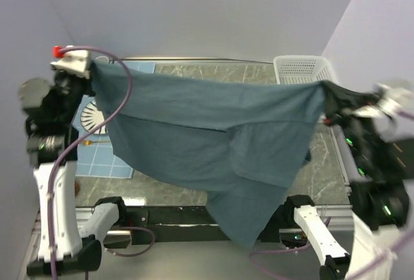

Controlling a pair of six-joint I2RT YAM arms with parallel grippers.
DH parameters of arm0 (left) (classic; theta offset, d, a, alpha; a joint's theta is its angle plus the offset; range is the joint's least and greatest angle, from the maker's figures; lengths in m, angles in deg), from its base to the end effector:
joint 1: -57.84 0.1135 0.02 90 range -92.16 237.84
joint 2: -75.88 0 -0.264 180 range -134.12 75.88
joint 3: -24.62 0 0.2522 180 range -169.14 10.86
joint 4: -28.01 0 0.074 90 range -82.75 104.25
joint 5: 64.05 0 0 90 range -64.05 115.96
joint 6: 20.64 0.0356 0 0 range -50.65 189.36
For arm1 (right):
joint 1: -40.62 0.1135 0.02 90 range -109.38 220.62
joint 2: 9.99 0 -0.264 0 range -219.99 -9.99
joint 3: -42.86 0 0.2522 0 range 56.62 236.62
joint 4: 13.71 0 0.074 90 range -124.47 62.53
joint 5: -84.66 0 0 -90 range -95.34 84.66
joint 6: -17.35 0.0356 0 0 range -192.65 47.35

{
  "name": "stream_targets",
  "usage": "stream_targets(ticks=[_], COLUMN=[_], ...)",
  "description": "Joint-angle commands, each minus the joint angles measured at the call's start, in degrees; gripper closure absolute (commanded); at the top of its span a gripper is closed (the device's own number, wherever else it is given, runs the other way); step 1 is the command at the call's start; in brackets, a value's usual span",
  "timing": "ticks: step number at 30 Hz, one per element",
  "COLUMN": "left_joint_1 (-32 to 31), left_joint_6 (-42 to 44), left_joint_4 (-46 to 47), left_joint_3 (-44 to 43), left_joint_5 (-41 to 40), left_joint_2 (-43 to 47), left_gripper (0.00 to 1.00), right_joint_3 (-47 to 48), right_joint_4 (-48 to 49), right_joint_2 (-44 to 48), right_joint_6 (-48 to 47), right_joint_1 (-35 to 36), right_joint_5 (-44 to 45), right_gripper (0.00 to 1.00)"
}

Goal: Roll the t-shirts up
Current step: Fold the T-shirt at the center of the board.

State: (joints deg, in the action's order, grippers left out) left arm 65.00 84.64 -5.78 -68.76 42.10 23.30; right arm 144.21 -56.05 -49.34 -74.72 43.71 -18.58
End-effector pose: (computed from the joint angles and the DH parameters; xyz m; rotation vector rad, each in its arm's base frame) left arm 0.1579 0.0099 0.5012 0.3314 1.4161 0.1160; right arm 0.0361 0.0101 0.5401 -0.2561 1.2119 0.1573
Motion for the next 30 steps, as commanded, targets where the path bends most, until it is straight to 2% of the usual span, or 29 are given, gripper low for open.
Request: stream_targets(ticks=[1, 7, 12, 18, 25, 30], left_joint_1=[-1.0, -5.2, -6.8, -6.8, -6.7, -8.6], left_joint_6=[-0.2, -0.3, 0.6, 0.3, -0.3, -0.3], left_joint_4=[-1.2, 4.8, 10.4, 6.6, 6.6, 6.3], left_joint_3=[11.1, 21.3, 19.5, 4.8, -4.7, -11.1], left_joint_5=[3.8, 2.9, -2.8, -6.9, -8.4, -10.0], left_joint_2=[-5.2, -16.5, -29.3, -48.1, -58.9, -65.3], left_gripper=[0.99, 0.99, 0.99, 0.99, 0.99, 0.99], right_joint_3=[-15.7, -31.6, -31.9, -18.4, -1.0, 8.6], right_joint_4=[4.6, 12.4, 18.0, 18.0, 12.6, 9.7], right_joint_2=[-3.7, -11.3, -28.3, -48.3, -68.0, -75.9], right_joint_6=[-1.1, -0.9, -2.8, -5.1, -6.5, -9.2], right_joint_1=[-0.2, 0.5, 0.5, 0.3, 0.3, 0.2], right_joint_5=[-1.7, -2.9, -1.1, 0.7, 5.8, 10.9], right_gripper=[1.0, 1.0, 1.0, 1.0, 1.0, 1.0])
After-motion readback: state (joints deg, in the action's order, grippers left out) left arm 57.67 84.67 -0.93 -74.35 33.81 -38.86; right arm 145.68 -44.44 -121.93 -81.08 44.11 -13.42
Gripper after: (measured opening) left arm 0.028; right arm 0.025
